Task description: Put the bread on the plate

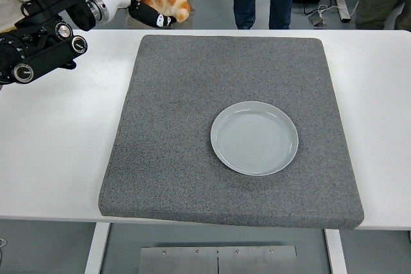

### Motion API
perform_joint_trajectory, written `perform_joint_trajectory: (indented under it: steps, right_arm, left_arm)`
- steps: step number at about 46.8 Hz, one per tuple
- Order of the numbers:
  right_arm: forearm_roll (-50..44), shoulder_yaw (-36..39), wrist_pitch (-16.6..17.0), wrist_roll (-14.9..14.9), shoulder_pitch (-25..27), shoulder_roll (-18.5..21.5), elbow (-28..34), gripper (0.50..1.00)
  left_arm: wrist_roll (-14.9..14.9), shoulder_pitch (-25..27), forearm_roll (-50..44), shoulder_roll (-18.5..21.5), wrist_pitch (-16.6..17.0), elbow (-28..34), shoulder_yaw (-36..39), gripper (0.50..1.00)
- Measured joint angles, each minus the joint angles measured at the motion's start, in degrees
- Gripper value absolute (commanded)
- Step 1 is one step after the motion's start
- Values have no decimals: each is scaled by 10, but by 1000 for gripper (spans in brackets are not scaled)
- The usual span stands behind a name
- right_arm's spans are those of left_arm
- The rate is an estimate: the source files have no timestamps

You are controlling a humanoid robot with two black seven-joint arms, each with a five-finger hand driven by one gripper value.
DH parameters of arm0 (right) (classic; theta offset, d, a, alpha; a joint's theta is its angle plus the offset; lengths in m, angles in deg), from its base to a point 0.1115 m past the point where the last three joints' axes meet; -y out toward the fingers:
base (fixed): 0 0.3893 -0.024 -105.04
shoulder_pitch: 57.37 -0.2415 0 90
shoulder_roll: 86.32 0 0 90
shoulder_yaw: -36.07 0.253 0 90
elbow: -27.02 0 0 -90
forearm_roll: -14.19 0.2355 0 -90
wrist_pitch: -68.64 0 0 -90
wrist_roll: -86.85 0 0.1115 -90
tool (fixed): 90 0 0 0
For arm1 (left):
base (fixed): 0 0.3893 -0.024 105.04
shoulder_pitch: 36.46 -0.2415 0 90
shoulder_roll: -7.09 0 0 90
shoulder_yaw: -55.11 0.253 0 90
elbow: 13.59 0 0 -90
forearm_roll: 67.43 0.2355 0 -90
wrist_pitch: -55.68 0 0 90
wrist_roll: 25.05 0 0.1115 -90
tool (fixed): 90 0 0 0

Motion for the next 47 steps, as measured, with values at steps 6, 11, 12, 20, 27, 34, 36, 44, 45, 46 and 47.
perform_joint_trajectory:
  steps: [6,11,12,20,27,34,36,44,45,46,47]
  right_arm:
    - [0,0,0,0,0,0,0,1000]
    - [0,0,0,0,0,0,0,1000]
    - [0,0,0,0,0,0,0,1000]
    - [0,0,0,0,0,0,0,1000]
    - [0,0,0,0,0,0,0,1000]
    - [0,0,0,0,0,0,0,1000]
    - [0,0,0,0,0,0,0,1000]
    - [0,0,0,0,0,0,0,1000]
    - [0,0,0,0,0,0,0,1000]
    - [0,0,0,0,0,0,0,1000]
    - [0,0,0,0,0,0,0,1000]
  left_arm:
    - [0,13,1,0,-5,0,0,500]
    - [0,24,5,-4,-10,0,1,500]
    - [0,26,6,-5,-11,0,1,500]
    - [0,48,11,-9,-25,0,1,500]
    - [3,68,18,-38,-29,0,27,500]
    - [4,84,19,-66,-28,2,43,500]
    - [5,88,19,-75,-28,6,43,500]
    - [6,97,19,-99,-28,18,43,500]
    - [6,99,19,-101,-28,21,43,500]
    - [6,100,19,-103,-28,26,43,500]
    - [6,100,19,-104,-28,30,43,500]
